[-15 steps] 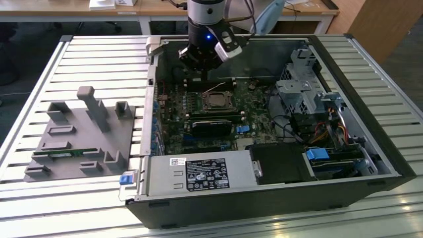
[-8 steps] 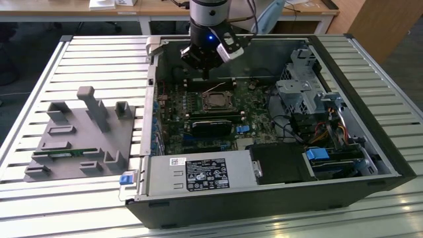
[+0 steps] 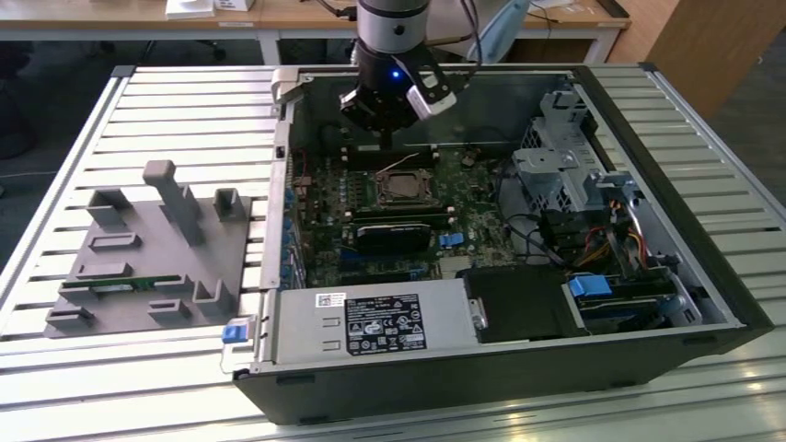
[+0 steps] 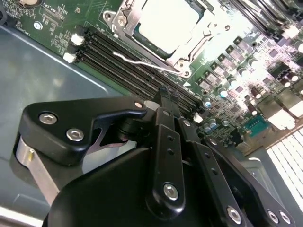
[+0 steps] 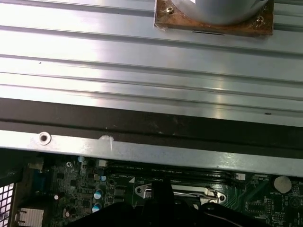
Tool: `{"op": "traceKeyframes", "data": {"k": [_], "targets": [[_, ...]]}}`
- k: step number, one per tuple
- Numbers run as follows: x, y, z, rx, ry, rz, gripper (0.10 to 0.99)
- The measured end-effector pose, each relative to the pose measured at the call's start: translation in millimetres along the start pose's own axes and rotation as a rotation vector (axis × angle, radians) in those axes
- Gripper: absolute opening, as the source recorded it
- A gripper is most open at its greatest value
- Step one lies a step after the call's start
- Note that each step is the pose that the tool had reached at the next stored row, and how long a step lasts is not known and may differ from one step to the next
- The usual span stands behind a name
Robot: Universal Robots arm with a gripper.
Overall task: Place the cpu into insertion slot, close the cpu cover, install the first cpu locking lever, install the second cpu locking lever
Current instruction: 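Install the first cpu locking lever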
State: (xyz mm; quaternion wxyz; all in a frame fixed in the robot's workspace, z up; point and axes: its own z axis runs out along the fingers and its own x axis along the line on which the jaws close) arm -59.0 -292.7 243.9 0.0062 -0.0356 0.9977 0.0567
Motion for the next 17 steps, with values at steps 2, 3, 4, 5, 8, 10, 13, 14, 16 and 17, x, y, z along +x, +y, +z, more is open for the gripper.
{"op": "traceKeyframes", "data": {"k": [2, 3, 4, 5, 8, 10, 13, 14, 16, 17], "targets": [[-0.9, -0.4, 2.3, 0.000, -0.0001, 0.000, 0.106], [-1.1, -0.5, 3.1, 0.000, -0.0002, 0.000, 0.106], [-1.1, -0.5, 3.6, 0.000, -0.0002, 0.000, 0.106], [-1.1, -0.6, 4.0, 0.000, -0.0002, 0.000, 0.106], [-1.2, -0.7, 4.5, 0.000, -0.0001, 0.000, 0.106], [-1.1, -0.7, 4.5, 0.000, 0.0000, 0.000, 0.106], [-1.2, -0.7, 4.6, 0.000, -0.0001, 0.000, 0.106], [-1.2, -0.7, 4.6, 0.000, -0.0001, 0.000, 0.106], [-1.2, -0.7, 4.8, 0.000, -0.0001, 0.000, 0.106], [-1.3, -0.7, 4.9, 0.000, -0.0001, 0.000, 0.106]]}}
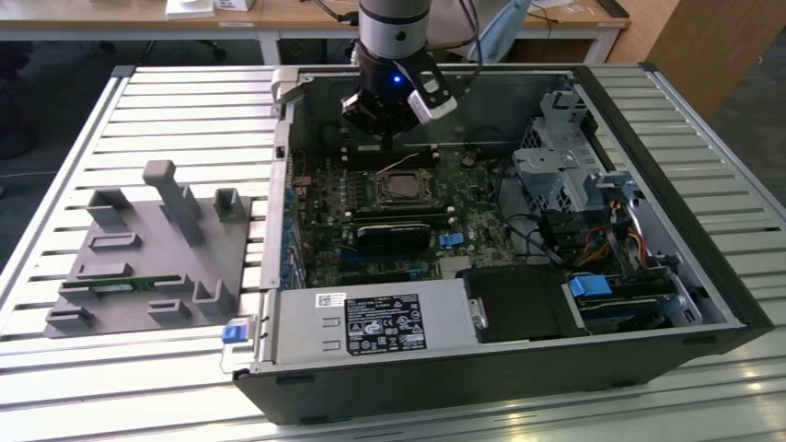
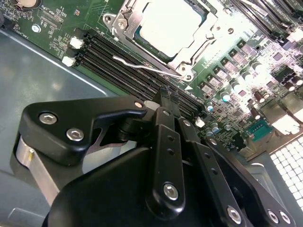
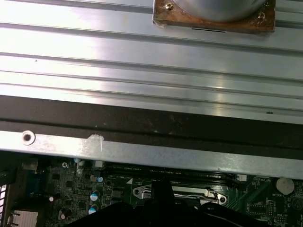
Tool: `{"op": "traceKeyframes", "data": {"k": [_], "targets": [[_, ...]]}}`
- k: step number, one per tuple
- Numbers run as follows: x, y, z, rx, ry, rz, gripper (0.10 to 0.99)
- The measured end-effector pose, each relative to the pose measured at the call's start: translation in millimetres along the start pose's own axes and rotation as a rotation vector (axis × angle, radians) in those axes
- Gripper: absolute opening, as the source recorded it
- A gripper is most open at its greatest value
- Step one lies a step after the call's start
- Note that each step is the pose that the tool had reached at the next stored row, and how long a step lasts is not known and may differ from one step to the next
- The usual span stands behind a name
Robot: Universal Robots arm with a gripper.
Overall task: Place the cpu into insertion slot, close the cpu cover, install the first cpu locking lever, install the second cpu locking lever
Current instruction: 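Install the first cpu locking lever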
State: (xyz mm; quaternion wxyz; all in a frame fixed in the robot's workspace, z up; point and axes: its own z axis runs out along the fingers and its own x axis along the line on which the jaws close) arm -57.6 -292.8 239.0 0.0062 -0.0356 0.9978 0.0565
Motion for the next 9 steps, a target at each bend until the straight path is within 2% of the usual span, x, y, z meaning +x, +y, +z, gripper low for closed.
{"op": "traceKeyframes", "data": {"k": [9], "targets": [[-7.3, -0.9, 4.0, 0.000, -0.0001, 0.000, 0.106]]}}
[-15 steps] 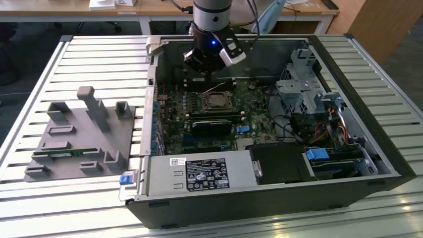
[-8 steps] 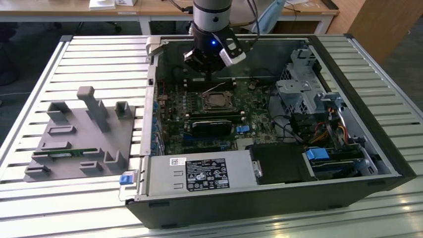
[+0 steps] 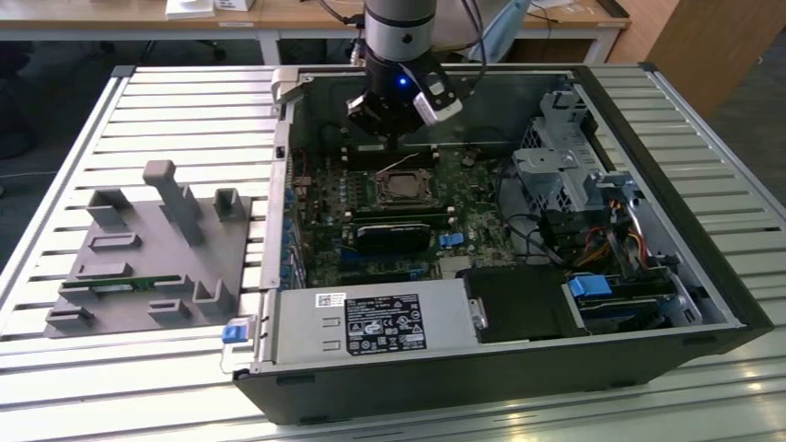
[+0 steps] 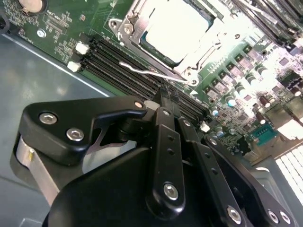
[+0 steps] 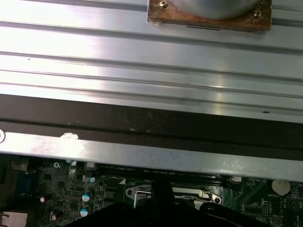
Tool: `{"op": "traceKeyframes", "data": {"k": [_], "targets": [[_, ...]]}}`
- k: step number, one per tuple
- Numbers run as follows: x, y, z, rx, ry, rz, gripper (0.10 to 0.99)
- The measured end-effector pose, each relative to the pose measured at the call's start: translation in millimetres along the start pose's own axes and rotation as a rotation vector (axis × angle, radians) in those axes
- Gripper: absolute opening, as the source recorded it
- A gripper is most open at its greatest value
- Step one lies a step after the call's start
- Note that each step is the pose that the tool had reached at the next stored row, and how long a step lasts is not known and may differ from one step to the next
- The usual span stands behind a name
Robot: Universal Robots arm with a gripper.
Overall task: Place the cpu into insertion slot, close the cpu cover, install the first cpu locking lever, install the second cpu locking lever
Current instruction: 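Install the first cpu locking lever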
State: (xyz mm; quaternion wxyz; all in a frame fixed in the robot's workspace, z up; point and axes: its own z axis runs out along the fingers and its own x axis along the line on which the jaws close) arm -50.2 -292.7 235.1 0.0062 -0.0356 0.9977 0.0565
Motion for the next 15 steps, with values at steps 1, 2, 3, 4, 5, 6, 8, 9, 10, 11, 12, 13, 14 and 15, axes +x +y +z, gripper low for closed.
{"op": "traceKeyframes", "data": {"k": [1, 2, 3, 4, 5, 6, 8, 9, 10, 11, 12, 13, 14, 15], "targets": [[-0.6, -0.1, 0.8, 0.000, 0.0001, 0.000, 0.106], [-0.9, -0.2, 1.5, 0.000, 0.0000, 0.000, 0.106], [-1.1, -0.3, 2.0, 0.000, 0.0001, 0.000, 0.106], [-1.3, -0.4, 2.6, 0.000, 0.0000, 0.001, 0.106], [-1.2, -0.4, 2.7, 0.000, 0.0001, 0.002, 0.106], [-1.3, -0.4, 2.8, 0.000, 0.0001, 0.002, 0.106], [-1.8, -0.5, 3.1, 0.000, -0.0002, 0.003, 0.106], [-2.3, -0.5, 3.2, 0.000, -0.0003, 0.003, 0.106], [-3.0, -0.6, 3.3, 0.000, -0.0004, 0.003, 0.106], [-3.9, -0.7, 3.5, 0.000, -0.0004, 0.003, 0.106], [-4.7, -0.7, 3.6, 0.000, -0.0003, 0.003, 0.106], [-5.8, -0.8, 3.8, 0.000, -0.0003, 0.003, 0.106], [-6.5, -0.9, 4.0, 0.000, -0.0003, 0.003, 0.106], [-7.2, -1.0, 4.2, 0.000, -0.0003, 0.003, 0.106]]}}
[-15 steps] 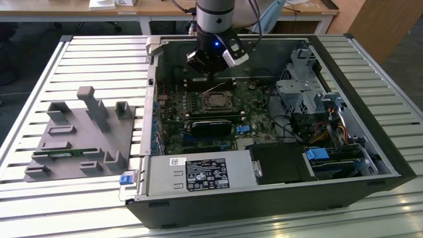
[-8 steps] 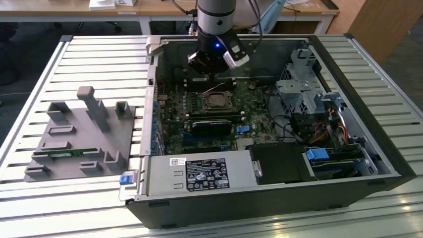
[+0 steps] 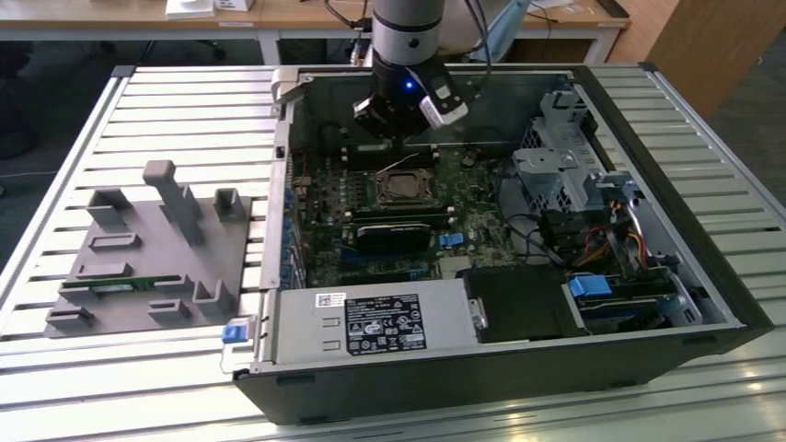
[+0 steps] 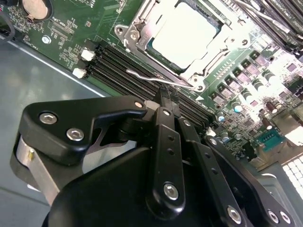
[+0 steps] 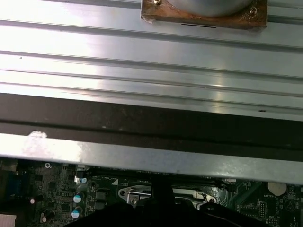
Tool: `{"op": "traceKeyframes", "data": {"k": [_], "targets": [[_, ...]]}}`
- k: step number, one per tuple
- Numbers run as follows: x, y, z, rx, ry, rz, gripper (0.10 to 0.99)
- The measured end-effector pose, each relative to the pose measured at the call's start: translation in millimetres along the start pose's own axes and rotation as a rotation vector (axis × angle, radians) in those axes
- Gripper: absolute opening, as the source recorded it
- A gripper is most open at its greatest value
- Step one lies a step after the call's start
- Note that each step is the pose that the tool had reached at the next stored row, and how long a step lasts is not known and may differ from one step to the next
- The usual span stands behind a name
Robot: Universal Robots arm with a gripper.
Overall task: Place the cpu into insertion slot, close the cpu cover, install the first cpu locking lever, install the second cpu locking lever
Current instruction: 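Install the first cpu locking lever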
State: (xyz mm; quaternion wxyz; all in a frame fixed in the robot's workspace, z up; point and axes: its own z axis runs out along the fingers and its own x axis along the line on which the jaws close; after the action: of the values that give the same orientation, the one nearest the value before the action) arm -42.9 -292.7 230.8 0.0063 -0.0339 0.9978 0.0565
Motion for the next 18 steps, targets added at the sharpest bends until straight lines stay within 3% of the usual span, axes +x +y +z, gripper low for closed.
{"op": "traceKeyframes", "data": {"k": [18], "targets": [[-4.2, -1.1, 7.3, 0.000, -0.0004, 0.004, 0.106]]}}
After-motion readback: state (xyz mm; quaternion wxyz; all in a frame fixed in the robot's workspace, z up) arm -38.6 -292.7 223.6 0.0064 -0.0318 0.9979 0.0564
